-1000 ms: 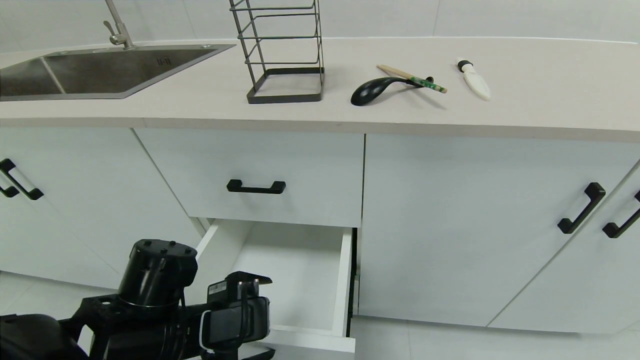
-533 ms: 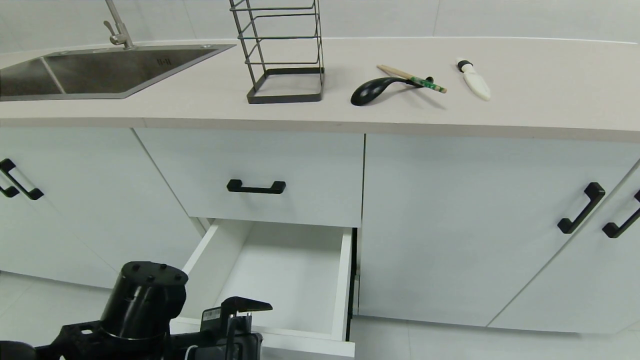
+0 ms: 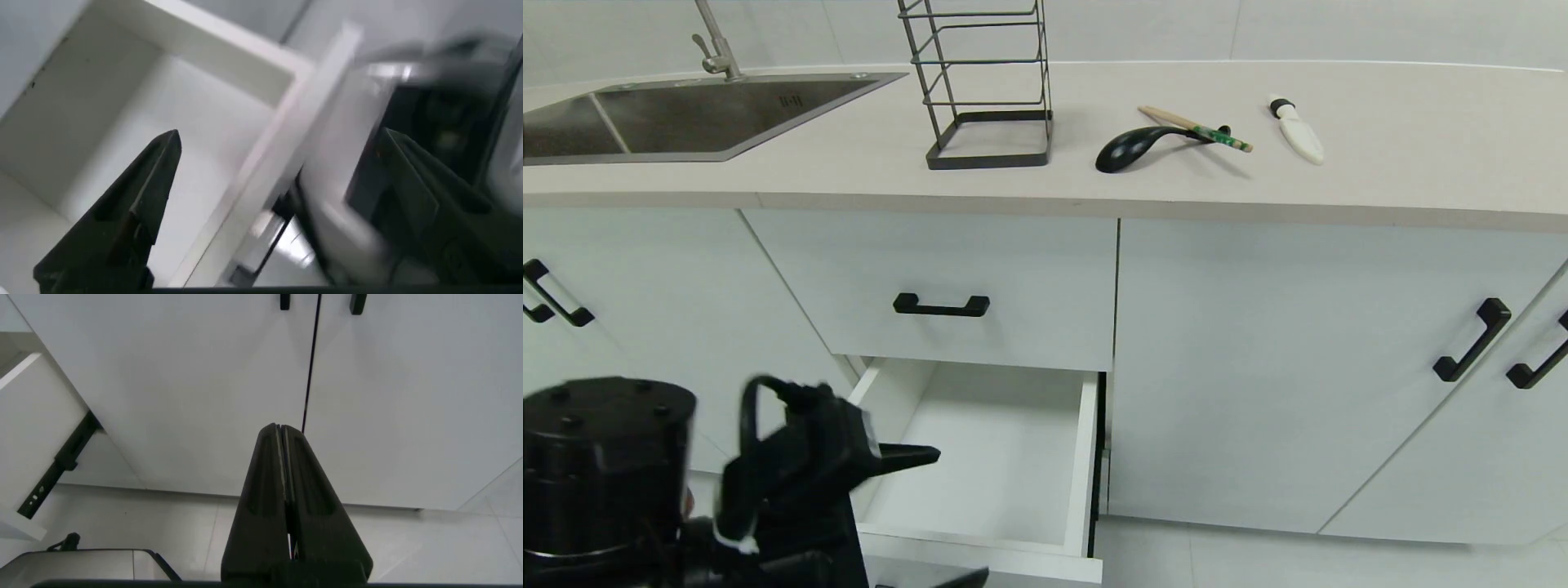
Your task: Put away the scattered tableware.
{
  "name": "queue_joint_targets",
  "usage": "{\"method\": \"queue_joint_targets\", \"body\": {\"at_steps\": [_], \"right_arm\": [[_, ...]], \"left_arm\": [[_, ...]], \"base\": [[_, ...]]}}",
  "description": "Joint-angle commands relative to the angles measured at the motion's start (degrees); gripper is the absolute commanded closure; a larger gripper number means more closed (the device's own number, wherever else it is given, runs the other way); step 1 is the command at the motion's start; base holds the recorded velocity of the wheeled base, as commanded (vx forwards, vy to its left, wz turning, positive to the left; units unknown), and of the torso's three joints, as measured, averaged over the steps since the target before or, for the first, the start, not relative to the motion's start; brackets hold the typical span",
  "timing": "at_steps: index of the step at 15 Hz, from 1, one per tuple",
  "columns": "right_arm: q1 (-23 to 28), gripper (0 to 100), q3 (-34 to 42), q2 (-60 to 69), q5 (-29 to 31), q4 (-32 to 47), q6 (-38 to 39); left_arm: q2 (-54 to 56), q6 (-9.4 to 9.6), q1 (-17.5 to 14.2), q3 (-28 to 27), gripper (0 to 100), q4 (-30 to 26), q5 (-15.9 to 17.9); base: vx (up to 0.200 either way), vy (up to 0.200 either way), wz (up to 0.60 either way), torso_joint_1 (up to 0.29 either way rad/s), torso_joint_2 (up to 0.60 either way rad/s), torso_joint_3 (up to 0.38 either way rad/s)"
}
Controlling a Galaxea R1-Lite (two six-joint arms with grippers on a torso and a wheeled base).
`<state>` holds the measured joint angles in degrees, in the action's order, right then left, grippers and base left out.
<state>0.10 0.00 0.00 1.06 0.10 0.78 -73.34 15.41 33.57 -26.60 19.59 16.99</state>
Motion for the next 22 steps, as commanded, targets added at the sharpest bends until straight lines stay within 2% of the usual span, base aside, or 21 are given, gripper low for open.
{"method": "queue_joint_targets", "body": {"at_steps": [1, 2, 3, 4, 5, 7, 10, 11, 13, 14, 15, 18, 19, 20, 21, 22], "right_arm": [[-0.01, 100, 0.0, 0.0, -0.01, -0.01, 0.01], [-0.01, 100, 0.0, 0.0, -0.01, -0.01, 0.01], [-0.01, 100, 0.0, 0.0, -0.01, -0.01, 0.01], [-0.01, 100, 0.0, 0.0, -0.01, -0.01, 0.01], [-0.01, 100, 0.0, 0.0, -0.01, -0.01, 0.01], [-0.01, 100, 0.0, 0.0, -0.01, -0.01, 0.01], [-0.01, 100, 0.0, 0.0, -0.01, -0.01, 0.01], [-0.01, 100, 0.0, 0.0, -0.01, -0.01, 0.01], [-0.01, 100, 0.0, 0.0, -0.01, -0.01, 0.01], [-0.01, 100, 0.0, 0.0, -0.09, -0.01, -0.25], [-0.01, 100, 0.0, 0.0, -0.01, -0.01, -0.08], [-0.01, 100, 0.0, 0.0, -0.01, -0.01, -0.16], [-0.01, 100, 0.0, 0.0, -0.01, -0.01, -0.08], [-0.01, 100, 0.0, 0.0, -0.01, -0.01, -0.08], [-0.01, 100, 0.0, 0.0, -0.01, -0.01, -0.08], [-0.01, 100, 0.0, 0.0, -0.01, -0.01, -0.08]], "left_arm": [[7.95, -14.09, 0.09, -7.24, 0, 0.19, -0.21], [9.18, -17.69, -0.44, -8.03, 0, 0.36, -0.21], [11.99, -24.81, -3.34, -7.77, 0, 2.82, 0.23], [13.57, -27.8, -4.92, -6.18, 0, 5.11, 0.23], [14.98, -28.68, -6.68, -3.63, 0, 7.74, 0.23], [18.14, -27.63, -10.46, 3.48, 0, 13.54, 0.23], [23.77, -24.9, -16.43, 12.54, 0, 21.28, 0.23], [27.81, -21.91, -18.1, 17.02, 0, 23.3, 0.32], [37.57, -15.94, -22.67, 23.52, 0, 22.77, 2.34], [44.95, -13.83, -25.22, 26.6, 0, 21.1, 5.68], [51.19, -13.48, -26.63, 26.51, 0, 15.92, 6.91], [68.24, -12.95, -28.48, 26.51, 0, -4.3, 6.74], [67.98, -11.63, -29.0, 26.6, 0, -5.53, 6.65], [68.42, -11.72, -29.79, 26.6, 0, -4.39, 6.65], [70.0, -11.37, -31.73, 26.6, 0, -5.97, 6.65], [73.34, -11.45, -33.84, 26.6, 0, -11.15, 6.39]], "base": [[0.0, 0.0, 0.0, 0.0, 0.0, 0.0], [0.0, 0.0, 0.0, 0.0, 0.0, 0.0], [0.0, 0.0, 0.0, 0.0, 0.0, 0.0], [0.0, 0.0, 0.0, 0.0, 0.0, 0.0], [0.0, 0.0, 0.0, 0.0, 0.0, 0.0], [0.0, 0.0, 0.0, 0.0, 0.0, 0.0], [0.0, 0.0, 0.0, 0.0, 0.0, 0.0], [0.0, 0.0, 0.0, 0.0, 0.0, 0.0], [0.0, 0.0, 0.0, 0.0, 0.0, 0.0], [0.0, 0.0, 0.0, 0.0, 0.0, 0.0], [0.0, 0.0, 0.0, 0.0, 0.0, 0.0], [0.0, 0.0, 0.0, 0.0, 0.0, 0.0], [0.0, 0.0, 0.0, 0.0, 0.0, 0.0], [0.0, 0.0, 0.0, 0.0, 0.0, 0.0], [0.0, 0.0, 0.0, 0.0, 0.0, 0.0], [0.0, 0.0, 0.0, 0.0, 0.0, 0.0]]}}
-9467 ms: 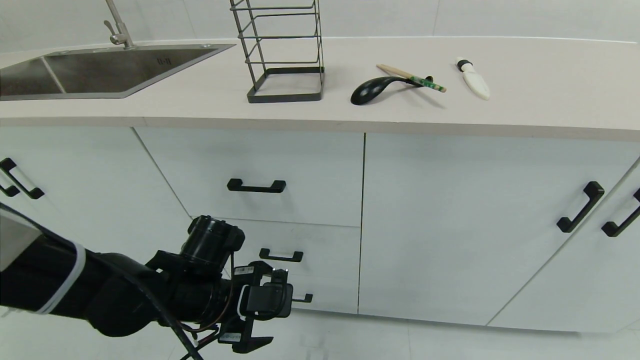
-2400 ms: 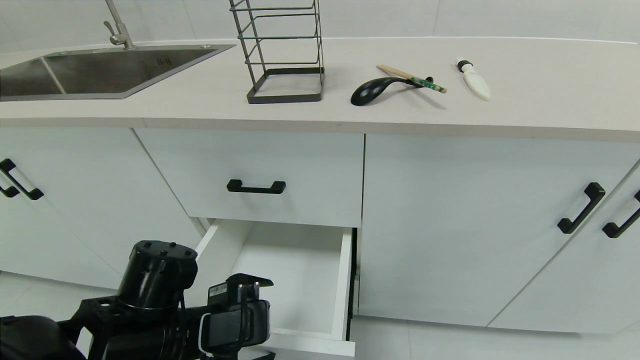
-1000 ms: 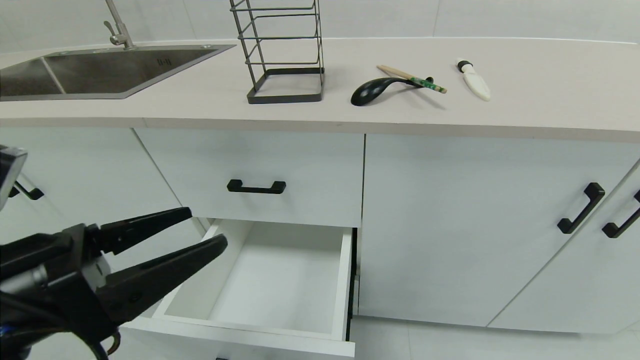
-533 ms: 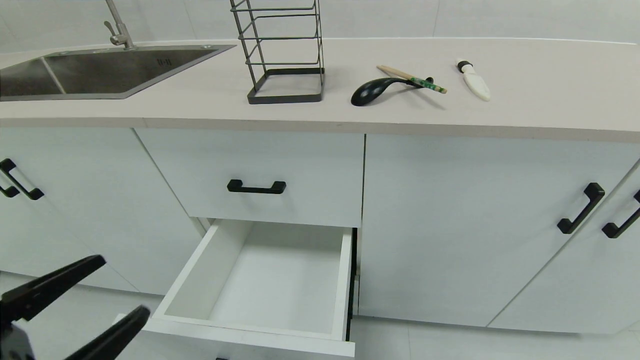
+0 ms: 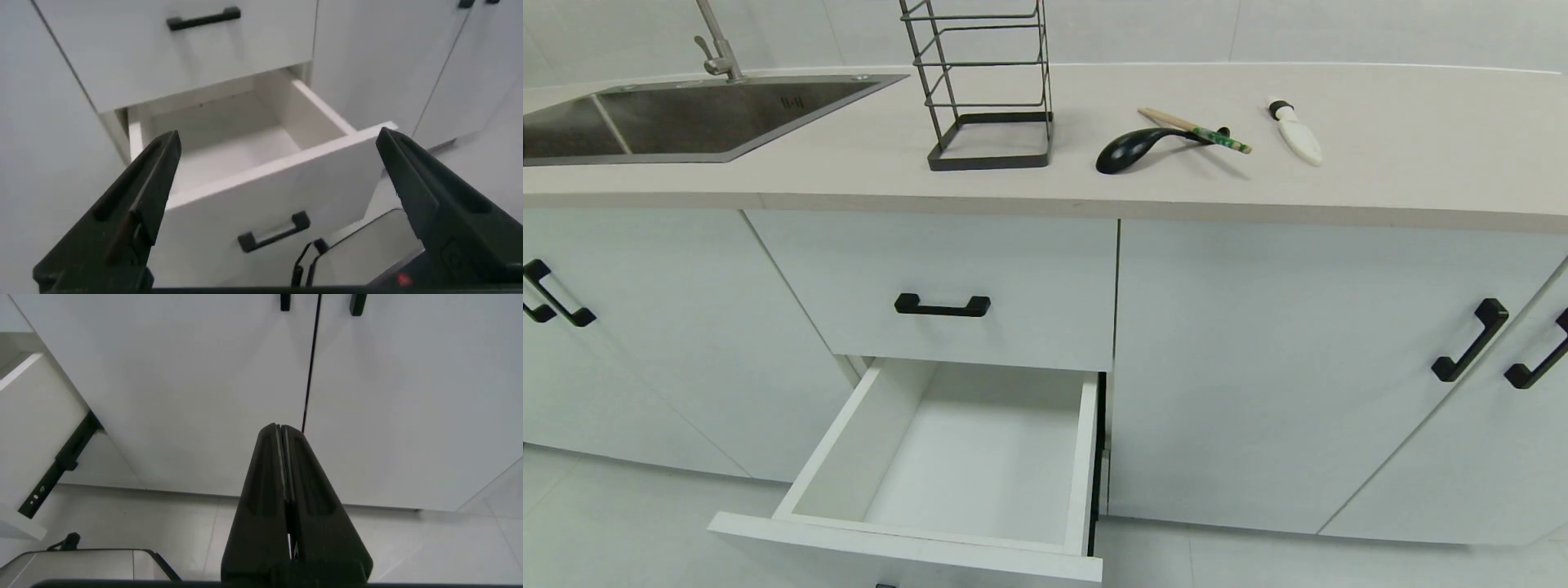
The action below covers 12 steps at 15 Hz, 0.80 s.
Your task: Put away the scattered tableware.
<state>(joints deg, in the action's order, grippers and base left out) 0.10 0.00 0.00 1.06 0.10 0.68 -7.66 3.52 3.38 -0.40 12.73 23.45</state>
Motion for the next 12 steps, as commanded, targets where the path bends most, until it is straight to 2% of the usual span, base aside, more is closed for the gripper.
{"method": "queue_joint_targets", "body": {"at_steps": [1, 2, 3, 4, 5, 6, 7, 8, 9, 10, 12], "right_arm": [[-0.01, 100, 0.0, 0.0, -0.01, -0.01, 0.02], [-0.01, 100, 0.0, 0.0, -0.01, -0.01, -0.07], [-0.01, 100, 0.0, 0.0, -0.01, -0.01, 0.02], [-0.01, 100, 0.0, 0.0, -0.01, -0.01, -0.07], [-0.01, 100, 0.0, 0.0, -0.01, -0.01, 0.02], [-0.01, 100, 0.0, 0.0, -0.01, -0.01, -0.07], [-0.01, 100, 0.0, 0.0, -0.01, -0.01, -0.16], [-0.01, 100, 0.0, 0.0, -0.01, -0.01, -0.16], [-0.01, 100, 0.0, 0.0, -0.01, -0.01, -0.16], [-0.01, 100, 0.0, 0.0, -0.01, -0.01, -0.16], [-0.01, 100, 0.0, 0.0, -0.01, -0.01, 0.02]], "left_arm": [[7.66, 1.75, -3.64, 0.31, 0, -10.18, -2.62], [7.66, 1.84, -3.64, 0.23, 0, -10.09, -6.49], [7.66, 2.72, -3.64, 0.31, 0, -10.44, -9.3], [7.66, 5.27, -3.64, 0.31, 0, -10.44, -10.01], [7.66, 6.5, -3.64, 0.31, 0, -10.44, -10.8], [7.66, 6.06, -3.64, 0.31, 0, -10.44, -13.96], [7.66, 3.51, -3.64, 0.31, 0, -10.35, -16.6], [7.66, 2.81, -3.64, 0.4, 0, -12.11, -20.2], [7.66, 2.89, -3.64, 0.31, 0, -12.38, -22.4], [7.66, 3.42, -3.64, 0.4, 0, -12.29, -21.08], [7.66, 2.81, -3.64, 0.31, 0, -12.46, -20.64]], "base": [[0.0, 0.0, 0.0, 0.0, 0.0, 0.0], [0.0, 0.0, 0.0, 0.0, 0.0, 0.0], [0.0, 0.0, 0.0, 0.0, 0.0, 0.0], [0.0, 0.0, 0.0, 0.0, 0.0, 0.0], [0.0, 0.0, 0.0, 0.0, 0.0, 0.0], [0.0, 0.0, 0.0, 0.0, 0.0, 0.0], [0.0, 0.0, 0.0, 0.0, 0.0, 0.0], [0.0, 0.0, 0.0, 0.0, 0.0, 0.0], [0.0, 0.0, 0.0, 0.0, 0.0, 0.0], [0.0, 0.0, 0.0, 0.0, 0.0, 0.0], [0.0, 0.0, 0.0, 0.0, 0.0, 0.0]]}}
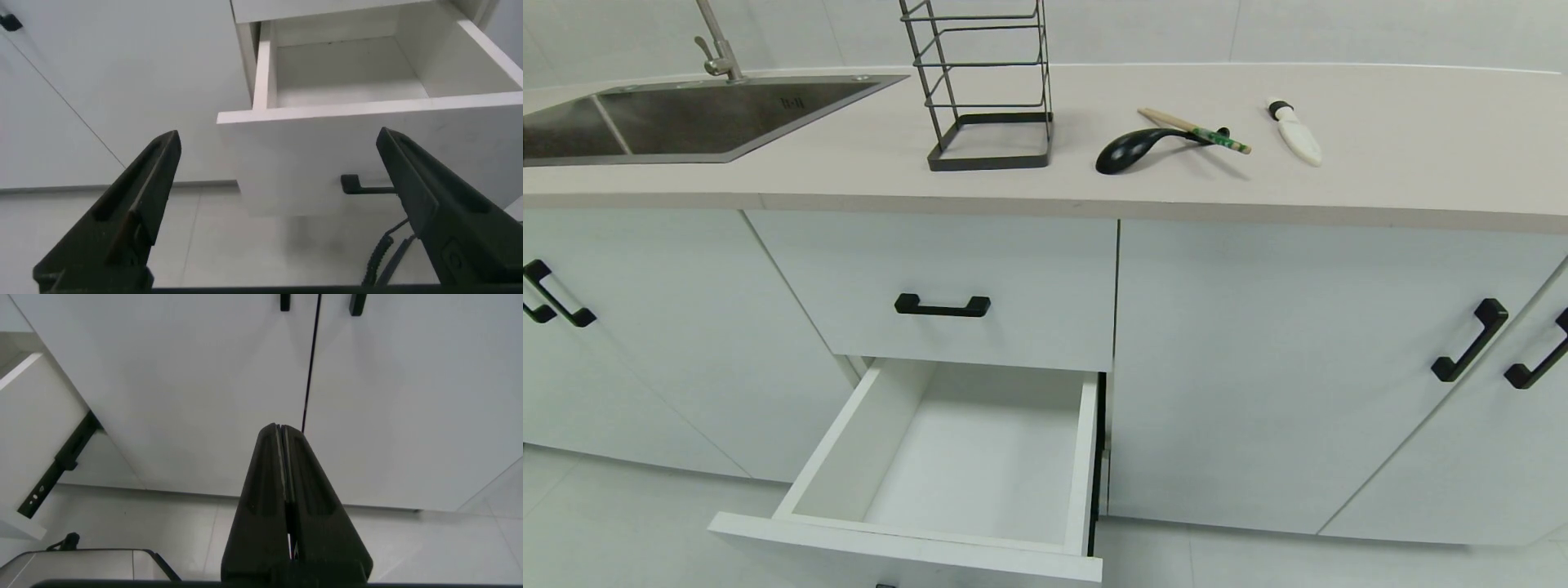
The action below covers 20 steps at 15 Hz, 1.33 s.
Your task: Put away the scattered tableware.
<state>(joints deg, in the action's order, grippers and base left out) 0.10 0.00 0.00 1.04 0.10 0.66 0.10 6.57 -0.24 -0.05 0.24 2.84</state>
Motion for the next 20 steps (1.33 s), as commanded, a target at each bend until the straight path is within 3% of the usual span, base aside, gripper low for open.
{"method": "queue_joint_targets", "body": {"at_steps": [1, 4, 7, 8, 10, 15, 20], "right_arm": [[-0.01, 100, 0.0, 0.0, 0.02, -0.01, 0.04], [-0.01, 100, 0.0, 0.0, 0.02, -0.01, -0.13], [-0.01, 100, 0.0, 0.0, 0.02, -0.01, 0.04], [-0.01, 100, 0.0, 0.0, 0.02, -0.01, -0.04], [-0.01, 100, 0.0, 0.0, 0.02, -0.01, 0.04], [-0.01, 100, 0.0, 0.0, 0.02, -0.01, -0.04], [-0.01, 100, 0.0, -0.09, -0.07, -0.01, -0.39]], "left_arm": [[-0.1, 0.28, -0.02, 0.05, 0, 0.2, 0.15], [-0.1, 0.46, -0.02, 0.05, 0, 0.2, 0.32], [-0.1, -0.77, -0.02, 0.05, 0, 0.11, -0.29], [-0.1, -2.26, -0.02, 0.05, 0, 0.11, -1.43], [-0.1, -2.62, -0.02, 0.05, 0, 0.02, -1.7], [-0.1, -3.32, -0.02, 0.05, 0, -0.07, -1.96], [-0.1, -5.69, -0.02, 0.05, 0, -0.07, -2.4]], "base": [[0.0, 0.0, 0.0, 0.0, 0.0, 0.0], [0.0, 0.0, 0.0, 0.0, 0.0, 0.0], [0.0, 0.0, 0.0, 0.0, 0.0, 0.0], [0.0, -0.2, 0.0, 0.002, 0.01, -0.002], [0.0, -0.2, 0.0, -0.002, 0.0, 0.002], [0.0, 0.0, 0.0, 0.0, 0.0, 0.0], [0.0, 0.0, 0.6, 0.0, 0.0, 0.004]]}}
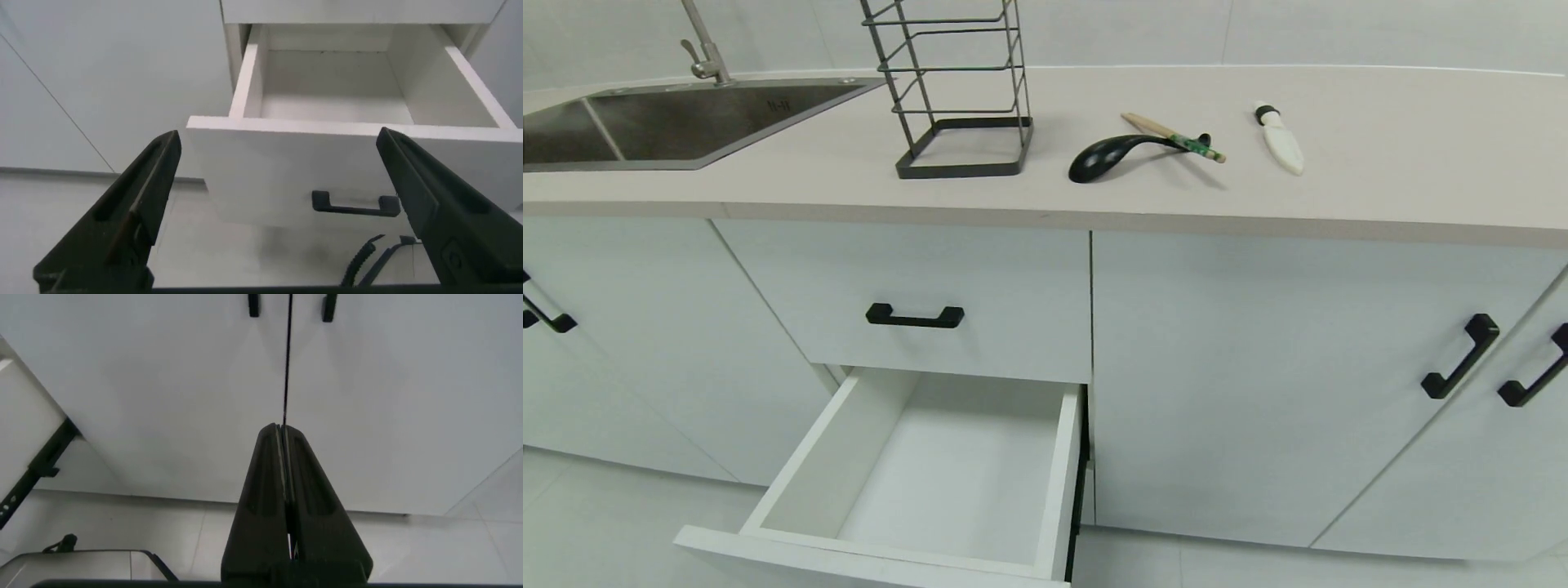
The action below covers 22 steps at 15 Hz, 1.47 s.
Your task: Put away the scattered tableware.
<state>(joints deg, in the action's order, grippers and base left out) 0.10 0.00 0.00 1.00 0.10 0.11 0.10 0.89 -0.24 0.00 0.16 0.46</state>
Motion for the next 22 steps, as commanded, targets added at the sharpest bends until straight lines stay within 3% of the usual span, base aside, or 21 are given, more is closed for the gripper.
{"method": "queue_joint_targets", "body": {"at_steps": [1, 8, 13, 22], "right_arm": [[-0.01, 100, 0.0, 0.0, 0.06, -0.01, -0.2], [-0.01, 100, 0.0, 0.0, 0.06, -0.01, -0.02], [-0.01, 100, 0.0, 0.0, 0.06, -0.01, 0.07], [-0.01, 100, 0.0, 0.0, 0.06, -0.01, -0.11]], "left_arm": [[-0.1, -0.01, -0.02, 0.0, 0, 0.02, -0.02], [-0.1, -0.01, -0.02, 0.0, 0, 0.02, -0.02], [-0.1, -0.8, -0.02, 0.0, 0, 0.11, -0.11], [-0.1, -0.98, -0.02, 0.0, 0, 0.11, -0.11]], "base": [[0.0, 0.0, 0.6, 0.002, 0.0, 0.002], [0.0, 0.0, 0.09, 0.0, 0.0, -0.001], [0.2, 0.0, 0.0, 0.0, 0.0, 0.001], [0.0, 0.0, 0.0, 0.0, 0.0, 0.0]]}}
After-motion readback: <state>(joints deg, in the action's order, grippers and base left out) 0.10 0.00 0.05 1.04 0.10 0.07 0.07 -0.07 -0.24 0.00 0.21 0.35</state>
